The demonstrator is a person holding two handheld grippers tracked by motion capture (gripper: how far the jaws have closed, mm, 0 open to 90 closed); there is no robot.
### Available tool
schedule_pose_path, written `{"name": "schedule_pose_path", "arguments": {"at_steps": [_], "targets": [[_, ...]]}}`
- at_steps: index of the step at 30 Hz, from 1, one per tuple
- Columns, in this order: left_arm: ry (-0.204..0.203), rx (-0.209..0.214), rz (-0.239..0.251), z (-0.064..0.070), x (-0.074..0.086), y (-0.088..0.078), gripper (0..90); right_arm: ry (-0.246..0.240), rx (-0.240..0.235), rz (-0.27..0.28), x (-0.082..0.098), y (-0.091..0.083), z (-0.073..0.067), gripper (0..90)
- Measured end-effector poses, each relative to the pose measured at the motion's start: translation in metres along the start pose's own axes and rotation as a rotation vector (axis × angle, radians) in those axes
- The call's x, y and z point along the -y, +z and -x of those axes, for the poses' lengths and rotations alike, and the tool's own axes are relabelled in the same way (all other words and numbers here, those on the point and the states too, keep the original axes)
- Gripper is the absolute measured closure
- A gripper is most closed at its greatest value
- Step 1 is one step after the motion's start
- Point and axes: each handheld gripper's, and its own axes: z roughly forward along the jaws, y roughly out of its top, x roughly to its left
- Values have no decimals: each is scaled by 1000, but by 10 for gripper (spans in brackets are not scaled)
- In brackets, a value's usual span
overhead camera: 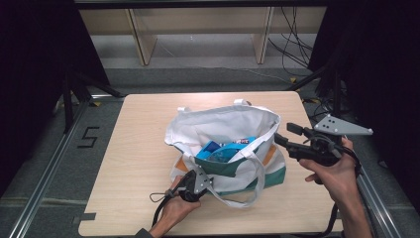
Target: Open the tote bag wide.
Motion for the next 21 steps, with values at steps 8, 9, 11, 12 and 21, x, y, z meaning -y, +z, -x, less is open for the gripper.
{"name": "schedule_pose_path", "arguments": {"at_steps": [8, 9, 11, 12, 21], "targets": [[21, -4, 0, 1, 0, -1, 874, -5, 84, -56, -14, 33, 5, 441], [24, -5, -2, 1, 0, -1, 871, -18, 76, -68, -11, 38, 7, 468], [-37, 16, -10, 6, 1, 1, 866, -41, 82, -90, -5, 42, 11, 604], [-31, 21, -14, 6, 0, 1, 865, -62, 110, -107, -3, 42, 12, 678], [-29, 39, -43, 10, 4, 8, 865, -168, 80, -370, 46, 61, 22, 812]]}}
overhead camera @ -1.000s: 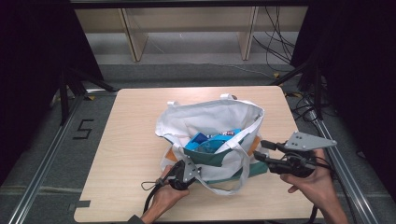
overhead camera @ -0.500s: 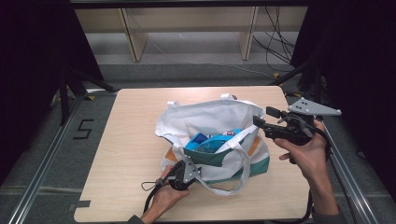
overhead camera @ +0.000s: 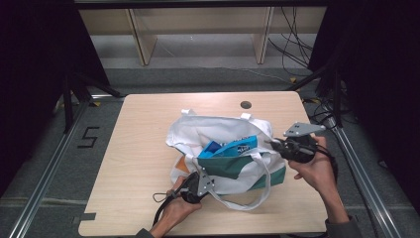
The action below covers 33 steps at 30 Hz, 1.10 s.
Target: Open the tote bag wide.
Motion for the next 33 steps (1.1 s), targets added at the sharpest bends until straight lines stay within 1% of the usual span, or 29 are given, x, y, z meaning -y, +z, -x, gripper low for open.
{"name": "schedule_pose_path", "arguments": {"at_steps": [1, 2, 4, 5, 7, 8, 9, 10, 11, 12, 13, 14, 15, 16, 17, 18, 19, 20, 22, 23, 24, 25, 26, 28, 29, 30, 31, 32, 33], "targets": [[24, 4, -1, -2, -1, 0, 864, 19, -32, -20, 6, 10, -1, 816], [18, 15, 7, -3, -2, -1, 859, 35, -54, -44, 11, 19, -3, 817], [-1, 36, 9, -4, -2, -5, 815, 35, -85, -84, 17, 30, -5, 817], [-25, 46, 36, -3, -1, -6, 777, 42, -86, -89, 18, 33, -6, 817], [-58, 99, 60, -6, -2, -19, 681, 28, -76, -79, 17, 32, -5, 816], [-59, 114, 63, -10, -2, -28, 644, 40, -71, -74, 17, 29, -5, 816], [-82, 148, 67, -13, -2, -38, 607, 34, -72, -69, 18, 27, -4, 816], [-100, 156, 83, -15, -2, -49, 577, 39, -72, -62, 19, 25, -2, 816], [-102, 145, 100, -18, -2, -62, 551, 40, -72, -52, 19, 24, -1, 815], [-121, 145, 112, -20, -2, -74, 533, 52, -72, -48, 20, 23, -1, 815], [-123, 144, 129, -25, -3, -86, 520, 55, -71, -51, 20, 22, 0, 815], [-138, 136, 148, -30, -5, -97, 509, 54, -73, -52, 20, 22, 0, 814], [-161, 123, 176, -35, -7, -106, 503, 50, -74, -54, 19, 21, 0, 814], [-161, 104, 198, -40, -10, -115, 502, 46, -75, -52, 19, 21, 1, 813], [-153, 60, 222, -45, -14, -124, 502, 32, -70, -38, 19, 22, 1, 813], [-153, 31, 242, -51, -17, -132, 501, 32, -64, -28, 19, 22, 1, 812], [-157, 25, 261, -56, -20, -139, 500, 32, -66, -29, 19, 22, 1, 811], [-157, 23, 287, -63, -22, -145, 500, 50, -66, -39, 19, 20, 1, 811], [-182, -5, 332, -72, -28, -155, 494, 39, -69, -28, 19, 21, 3, 809], [-186, 3, 345, -75, -31, -158, 483, 44, -67, -25, 19, 21, 3, 809], [-176, 26, 342, -78, -34, -161, 469, 42, -69, -29, 18, 21, 3, 808], [-153, 60, 313, -79, -35, -164, 463, 38, -76, -40, 18, 21, 3, 807], [-126, 69, 275, -78, -36, -166, 448, 42, -69, -32, 18, 21, 2, 807], [-92, 45, 199, -79, -32, -170, 435, 35, -70, -29, 18, 20, 3, 806], [-111, 51, 196, -80, -29, -170, 435, 33, -72, -33, 17, 19, 4, 806], [-102, 57, 176, -85, -26, -169, 439, 51, -71, -45, 17, 17, 3, 805], [-117, 49, 147, -88, -22, -167, 442, 50, -73, -46, 17, 18, 4, 805], [-119, 26, 119, -92, -18, -164, 441, 50, -72, -45, 17, 18, 4, 805], [-138, 3, 101, -96, -14, -162, 440, 50, -72, -46, 17, 18, 3, 805]]}}
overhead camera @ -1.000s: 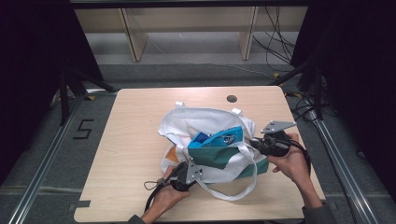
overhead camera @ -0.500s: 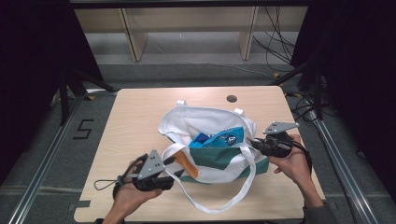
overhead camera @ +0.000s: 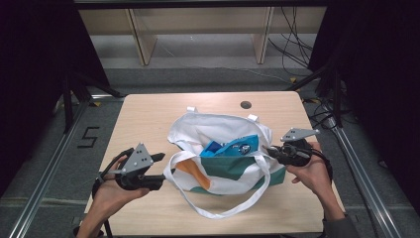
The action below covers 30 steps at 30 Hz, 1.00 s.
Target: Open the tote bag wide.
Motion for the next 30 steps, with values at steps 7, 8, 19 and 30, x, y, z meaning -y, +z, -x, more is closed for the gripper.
{"name": "schedule_pose_path", "arguments": {"at_steps": [7, 8, 19, 30], "targets": [[-95, -153, 46, -19, 1, -5, 452, -2, -1, 12, 0, 0, 0, 803], [-107, -124, 91, -18, -2, -7, 453, -5, 0, 9, 0, 1, 1, 803], [-42, 79, 184, 19, -41, 28, 371, 0, -8, 14, 0, 1, 1, 801], [172, 129, 81, 27, -32, 50, 533, 5, -15, 5, 0, 0, 2, 803]]}}
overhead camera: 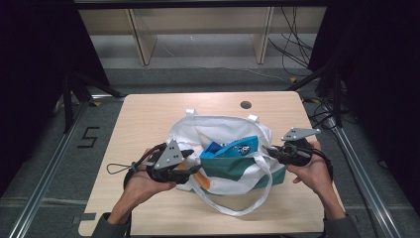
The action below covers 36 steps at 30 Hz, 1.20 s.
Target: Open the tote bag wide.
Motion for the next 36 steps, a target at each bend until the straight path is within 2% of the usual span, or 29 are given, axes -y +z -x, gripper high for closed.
{"name": "schedule_pose_path", "arguments": {"at_steps": [1, 5, 7, 9, 10, 12, 13, 14, 15, 17, 19, 20, 21, 22, 23, 24, 25, 26, 28, 29, 30, 32, 33, 35, 36], "targets": [[-23, -3, 11, 2, 1, 0, 563, -2, 2, -2, 0, 0, 0, 803], [63, -36, -37, 8, 7, -2, 718, 2, 2, -2, 0, 0, 0, 805], [57, -28, -46, 11, 11, -2, 776, 6, -3, 13, 1, 0, -1, 806], [63, -31, -44, 15, 12, -3, 789, 4, 8, 20, 0, -2, 0, 808], [77, -31, -54, 16, 10, -7, 793, -13, 15, 36, -1, -1, 1, 808], [97, -26, -47, 18, 3, -12, 797, -11, 13, 28, -1, -4, 1, 808], [118, -34, -42, 20, -2, -14, 799, -7, 21, 42, -1, -4, 1, 809], [129, -23, -46, 23, -4, -15, 801, 3, 21, 35, -1, -6, 1, 809], [140, -14, -50, 24, -5, -13, 802, -11, 24, 31, -2, -6, 3, 809], [92, 1, -63, 24, 4, -3, 809, 1, 33, 30, 0, -4, 3, 810], [22, 30, -107, 25, 28, 16, 819, -1, 22, 31, 2, -2, 5, 812], [-4, 62, -142, 28, 43, 28, 822, 26, 10, 16, 2, -2, 2, 813], [-29, 94, -173, 28, 58, 40, 825, 16, 3, 21, 3, 0, 2, 814], [-65, 104, -205, 28, 70, 53, 828, 7, -6, 12, 2, 1, 1, 816], [-73, 108, -240, 27, 81, 65, 828, -10, 12, -13, 2, 3, -2, 816], [-107, 106, -244, 26, 86, 74, 826, -11, 16, -24, 3, 7, -6, 816], [-118, 109, -245, 24, 85, 78, 825, -27, 10, -37, 4, 11, -7, 817], [-105, 104, -248, 23, 81, 79, 825, -31, 8, -54, 5, 14, -8, 817], [-89, 65, -249, 22, 78, 80, 823, -28, 16, -53, 10, 23, -7, 818], [-99, 63, -243, 22, 80, 81, 822, -8, 2, -72, 13, 26, -5, 818], [-119, 63, -235, 22, 83, 84, 821, -8, 6, -69, 15, 29, -3, 818], [-134, 70, -243, 22, 88, 88, 818, 1, -4, -114, 22, 34, 0, 819], [-133, 64, -254, 23, 90, 91, 816, 16, -2, -120, 28, 40, 2, 820], [-101, 37, -276, 27, 91, 97, 814, 30, 3, -181, 46, 55, 7, 821], [-88, 26, -274, 29, 90, 99, 813, 52, -22, -216, 55, 63, 11, 823]]}}
